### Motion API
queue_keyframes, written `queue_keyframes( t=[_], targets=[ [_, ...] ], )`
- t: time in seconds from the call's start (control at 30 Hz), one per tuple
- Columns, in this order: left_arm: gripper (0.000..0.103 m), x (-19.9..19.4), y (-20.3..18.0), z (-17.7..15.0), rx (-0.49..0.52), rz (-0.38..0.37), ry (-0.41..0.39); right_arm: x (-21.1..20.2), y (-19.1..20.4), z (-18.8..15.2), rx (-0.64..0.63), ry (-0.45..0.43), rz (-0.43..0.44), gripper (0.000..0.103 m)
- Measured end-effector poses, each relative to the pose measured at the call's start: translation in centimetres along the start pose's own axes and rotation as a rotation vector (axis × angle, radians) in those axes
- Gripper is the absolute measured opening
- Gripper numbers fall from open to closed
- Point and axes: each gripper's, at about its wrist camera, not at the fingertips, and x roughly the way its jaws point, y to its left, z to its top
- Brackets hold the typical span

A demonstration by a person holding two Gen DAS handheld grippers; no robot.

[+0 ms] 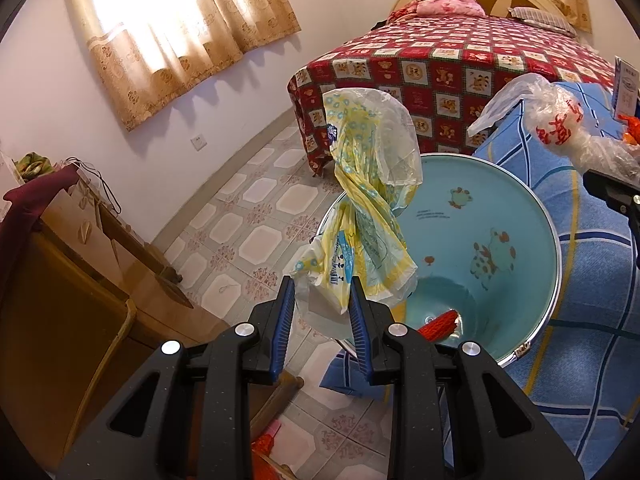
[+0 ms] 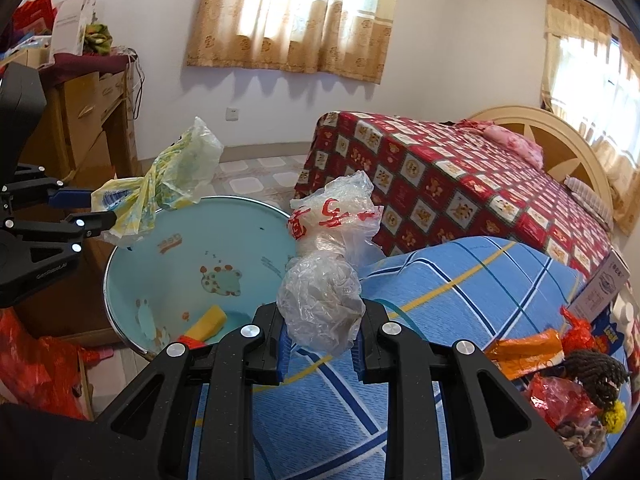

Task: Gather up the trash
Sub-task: 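Carry both plastic bags over the blue bin and open both tools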

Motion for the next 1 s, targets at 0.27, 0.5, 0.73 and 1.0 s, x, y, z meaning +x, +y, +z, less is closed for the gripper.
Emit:
queue_keyframes(
  t=[0.27, 0.5, 0.73, 1.0],
  targets=[
    [0.028, 0.0, 0.0, 0.0, -0.001, -0.004, 0.004, 0.0, 0.4, 0.3, -0.012, 0.000, 0.010, 0.024],
    [0.028, 0.2, -0.1, -0.1, 0.001, -0.010, 0.008, 0.1, 0.5, 0.4, -0.017, 0.001, 0.013, 0.024],
    [0.028, 0.2, -0.3, -0.3, 0.004, -0.017, 0.011, 0.3, 1.0, 0.4, -0.028, 0.004, 0.025, 0.024],
    [0.029, 0.1, -0.5, -0.3, 0.012, -0.030, 0.009, 0.5, 1.5, 0.4, -0.037, 0.006, 0.038, 0.025]
  ],
)
